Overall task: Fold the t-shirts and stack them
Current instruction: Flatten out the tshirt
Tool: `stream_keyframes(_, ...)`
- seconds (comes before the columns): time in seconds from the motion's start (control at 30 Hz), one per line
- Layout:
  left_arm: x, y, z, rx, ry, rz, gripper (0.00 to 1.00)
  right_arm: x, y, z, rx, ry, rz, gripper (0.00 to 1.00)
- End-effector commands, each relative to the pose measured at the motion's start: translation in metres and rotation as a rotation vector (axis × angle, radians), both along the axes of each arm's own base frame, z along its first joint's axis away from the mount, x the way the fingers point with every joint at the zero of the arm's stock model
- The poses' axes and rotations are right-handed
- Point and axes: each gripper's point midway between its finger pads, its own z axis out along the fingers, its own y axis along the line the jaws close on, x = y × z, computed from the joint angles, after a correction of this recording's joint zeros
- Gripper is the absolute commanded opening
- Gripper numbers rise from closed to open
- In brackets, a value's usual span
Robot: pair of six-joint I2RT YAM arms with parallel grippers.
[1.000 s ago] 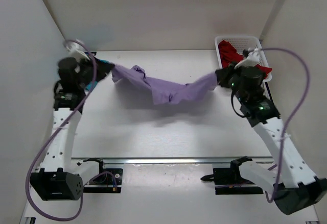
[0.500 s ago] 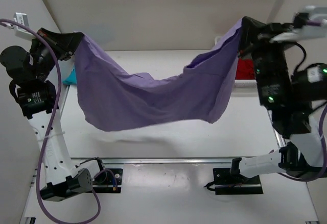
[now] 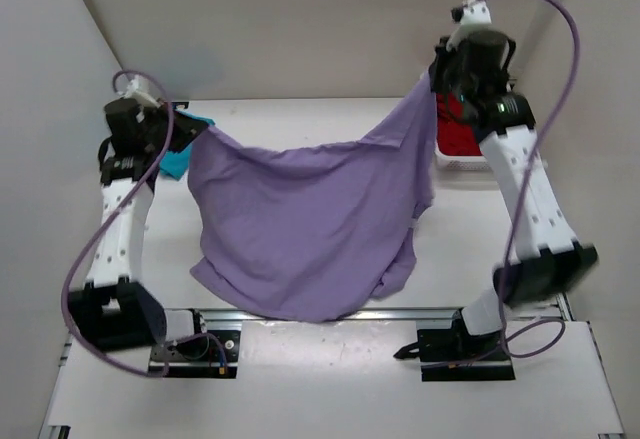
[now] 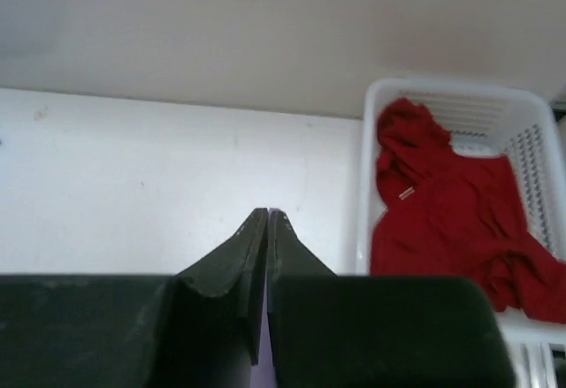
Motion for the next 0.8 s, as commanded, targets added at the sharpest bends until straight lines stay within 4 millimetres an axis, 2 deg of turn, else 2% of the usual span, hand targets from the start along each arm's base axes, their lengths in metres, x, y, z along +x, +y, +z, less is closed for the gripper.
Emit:
stream_keyframes(0.0, 0.049, -0.011, -0.014, 0.081, 0.012, 0.004, 0.00, 0.039, 0.025, 0.042, 0.135, -0.050, 0.144, 0.00)
stream_keyframes(0.03, 0.060, -0.019, 0.012, 0.079, -0.025, -0.009, 0.00, 0.063, 0.019, 0.059, 0.147, -0.089, 0.132, 0.00)
stream_keyframes(0.07, 0.082, -0.023, 0.035, 0.057, -0.058, -0.029, 0.00, 0.078, 0.009, 0.067, 0.184, -0.106, 0.113, 0.00)
stream_keyframes(0.1, 0.098, -0.021, 0.054, 0.052, -0.078, -0.035, 0.00, 0.083, 0.010, 0.081, 0.212, -0.165, 0.144, 0.00)
stream_keyframes(0.13, 0.108, -0.022, 0.063, 0.010, -0.082, -0.050, 0.00, 0.084, -0.001, 0.103, 0.247, -0.233, 0.140, 0.00)
stream_keyframes(0.17, 0.107, -0.016, 0.113, 0.002, -0.184, -0.023, 0.00, 0.078, -0.012, 0.134, 0.263, -0.321, 0.123, 0.00)
stream_keyframes(0.2, 0.110, -0.013, 0.149, 0.001, -0.266, -0.016, 0.00, 0.069, -0.018, 0.155, 0.271, -0.378, 0.129, 0.00)
stream_keyframes(0.23, 0.114, -0.006, 0.161, -0.016, -0.292, 0.007, 0.00, 0.063, -0.026, 0.177, 0.296, -0.449, 0.146, 0.00)
stream_keyframes(0.27, 0.108, 0.002, 0.198, -0.035, -0.382, 0.023, 0.00, 0.045, -0.033, 0.207, 0.339, -0.530, 0.158, 0.00)
stream_keyframes(0.3, 0.103, 0.004, 0.212, -0.081, -0.410, 0.019, 0.00, 0.032, -0.049, 0.224, 0.352, -0.575, 0.155, 0.00)
stream_keyframes(0.37, 0.095, 0.018, 0.236, -0.104, -0.493, 0.041, 0.00, 0.016, -0.058, 0.244, 0.350, -0.633, 0.185, 0.00)
stream_keyframes(0.47, 0.096, 0.041, 0.236, -0.085, -0.500, 0.090, 0.00, 0.007, -0.061, 0.245, 0.346, -0.624, 0.215, 0.01)
stream_keyframes(0.53, 0.099, 0.051, 0.218, -0.099, -0.471, 0.086, 0.00, 0.011, -0.065, 0.234, 0.349, -0.587, 0.204, 0.00)
stream_keyframes(0.57, 0.097, 0.055, 0.217, -0.104, -0.468, 0.099, 0.00, 0.013, -0.064, 0.229, 0.354, -0.568, 0.204, 0.00)
stream_keyframes(0.6, 0.098, 0.064, 0.208, -0.101, -0.448, 0.118, 0.00, 0.006, -0.061, 0.228, 0.341, -0.557, 0.205, 0.00)
stream_keyframes(0.63, 0.096, 0.065, 0.203, -0.083, -0.437, 0.126, 0.00, 0.003, -0.061, 0.225, 0.304, -0.548, 0.191, 0.00)
stream_keyframes(0.7, 0.080, 0.072, 0.203, -0.030, -0.451, 0.156, 0.00, 0.001, -0.066, 0.199, 0.248, -0.468, 0.079, 0.00)
stream_keyframes(0.73, 0.082, 0.070, 0.181, -0.027, -0.411, 0.157, 0.00, 0.002, -0.059, 0.168, 0.201, -0.395, 0.064, 0.00)
stream_keyframes(0.77, 0.075, 0.073, 0.161, -0.023, -0.372, 0.169, 0.00, -0.019, -0.064, 0.172, 0.193, -0.419, 0.021, 0.00)
